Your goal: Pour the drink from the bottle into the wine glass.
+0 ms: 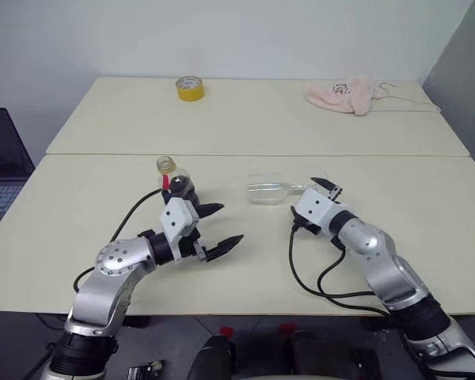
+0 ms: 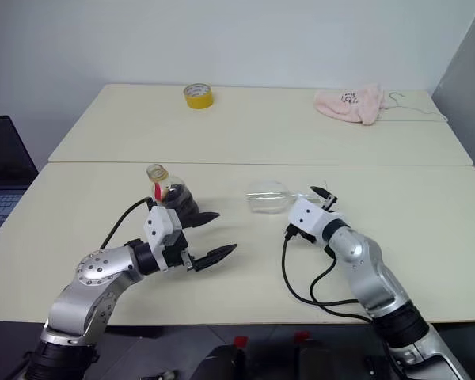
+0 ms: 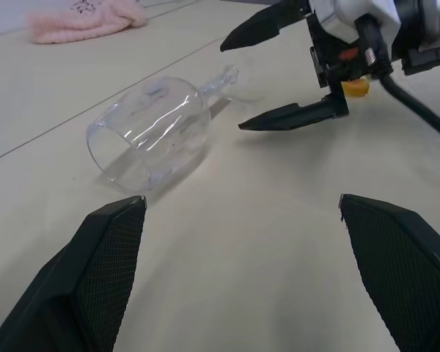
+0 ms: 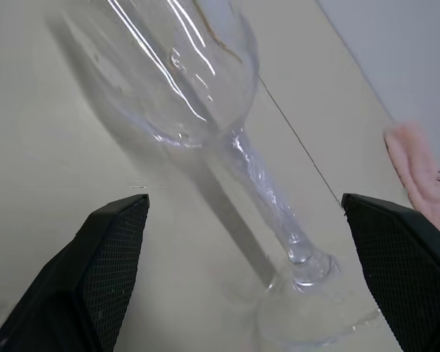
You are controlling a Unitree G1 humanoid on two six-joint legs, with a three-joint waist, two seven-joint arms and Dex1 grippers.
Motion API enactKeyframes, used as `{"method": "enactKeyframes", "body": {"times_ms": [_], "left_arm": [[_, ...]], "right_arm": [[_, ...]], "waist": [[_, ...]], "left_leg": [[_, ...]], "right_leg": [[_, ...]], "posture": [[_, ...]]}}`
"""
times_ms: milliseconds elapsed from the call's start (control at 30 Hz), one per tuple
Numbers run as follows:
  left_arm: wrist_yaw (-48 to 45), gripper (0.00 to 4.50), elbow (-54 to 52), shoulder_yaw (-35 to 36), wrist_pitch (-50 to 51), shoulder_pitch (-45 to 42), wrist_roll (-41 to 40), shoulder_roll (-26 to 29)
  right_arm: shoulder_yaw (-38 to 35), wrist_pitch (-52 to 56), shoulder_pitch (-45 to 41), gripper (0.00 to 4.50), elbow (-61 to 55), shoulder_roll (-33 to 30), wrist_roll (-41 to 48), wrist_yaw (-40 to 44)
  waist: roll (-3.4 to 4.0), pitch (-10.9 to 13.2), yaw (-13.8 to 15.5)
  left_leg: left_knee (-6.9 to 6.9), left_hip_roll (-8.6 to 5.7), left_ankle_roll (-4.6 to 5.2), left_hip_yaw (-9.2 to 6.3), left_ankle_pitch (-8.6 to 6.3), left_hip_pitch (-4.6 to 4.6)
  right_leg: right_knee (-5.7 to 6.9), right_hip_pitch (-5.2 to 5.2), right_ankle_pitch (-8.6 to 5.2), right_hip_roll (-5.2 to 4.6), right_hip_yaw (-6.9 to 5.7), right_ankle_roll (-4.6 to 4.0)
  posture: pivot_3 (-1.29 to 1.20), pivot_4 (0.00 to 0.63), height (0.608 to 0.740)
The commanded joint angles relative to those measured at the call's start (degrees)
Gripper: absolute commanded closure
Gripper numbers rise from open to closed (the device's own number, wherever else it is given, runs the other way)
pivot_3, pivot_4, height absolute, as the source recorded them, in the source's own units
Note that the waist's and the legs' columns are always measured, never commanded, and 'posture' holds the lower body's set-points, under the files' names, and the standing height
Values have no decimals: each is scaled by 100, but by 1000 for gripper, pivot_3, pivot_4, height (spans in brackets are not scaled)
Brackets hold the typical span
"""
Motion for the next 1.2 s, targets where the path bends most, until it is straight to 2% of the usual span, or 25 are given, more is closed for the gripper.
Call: {"method": "enactKeyframes", "body": {"times_ms": [33,200,500,600,933,1000,1200], "left_arm": [[19,30,-1,-61,-101,-129,36,-52],[-9,30,92,-65,-107,-235,33,-70],[-58,30,129,-72,-92,-309,43,-77],[-60,0,121,-75,-81,-320,46,-74],[1,0,42,-134,31,-398,51,-100],[17,0,30,-148,47,-406,52,-107],[34,0,17,-166,76,-421,42,-113]], "right_arm": [[101,-104,-283,0,207,198,-498,-397],[226,-178,-597,0,750,378,-941,-606],[130,-533,-917,0,1343,574,-1016,-766],[149,-578,-956,612,1434,625,-1072,-837],[39,-574,-942,4096,1529,753,-1171,-1082],[-42,-586,-949,4344,1497,760,-1182,-1111],[-285,-643,-992,4344,1362,720,-1120,-1169]], "waist": [[0,0,-4],[0,0,-13],[0,0,-54],[0,0,-57],[0,-1,-73],[0,-1,-92],[1,-1,-137]], "left_leg": [[0,0,0,0,0,0],[-2,-1,-1,2,0,-1],[-1,0,-1,3,1,-1],[-1,0,-1,3,1,0],[-1,0,-1,4,1,0],[-1,0,-1,4,1,0],[-3,0,-1,5,1,-1]], "right_leg": [[1,-1,0,0,0,0],[2,-3,0,0,1,0],[3,-4,0,-1,1,0],[3,-4,0,-1,2,0],[6,-6,0,-1,2,0],[7,-6,0,-1,3,0],[15,-11,0,-1,4,0]], "posture": [[0,150,740],[0,150,740],[0,150,740],[0,150,740],[0,150,740],[0,150,740],[0,150,740]]}}
